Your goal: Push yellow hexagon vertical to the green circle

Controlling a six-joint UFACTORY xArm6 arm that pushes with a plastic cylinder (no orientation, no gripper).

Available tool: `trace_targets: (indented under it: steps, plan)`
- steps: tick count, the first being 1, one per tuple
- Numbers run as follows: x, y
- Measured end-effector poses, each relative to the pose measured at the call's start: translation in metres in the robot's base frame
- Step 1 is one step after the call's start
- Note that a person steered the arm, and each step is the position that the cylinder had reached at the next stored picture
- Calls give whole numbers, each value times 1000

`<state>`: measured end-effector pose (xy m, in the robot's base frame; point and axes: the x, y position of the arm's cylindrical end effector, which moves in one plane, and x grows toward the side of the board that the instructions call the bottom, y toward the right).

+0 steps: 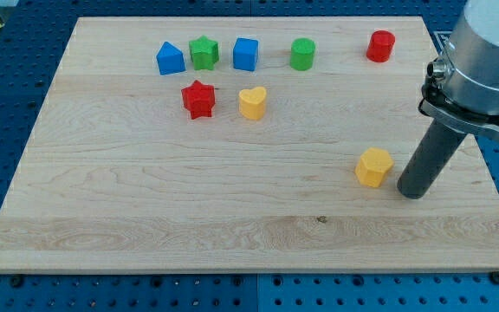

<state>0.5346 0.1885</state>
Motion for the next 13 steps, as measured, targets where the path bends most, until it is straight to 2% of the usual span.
trace_targets:
  steps: [2,9,10,11,13]
  plan:
    - [-1,-31]
    - [-99,-74]
    - [-97,-78]
    - [-67,-76]
    - [-72,-114]
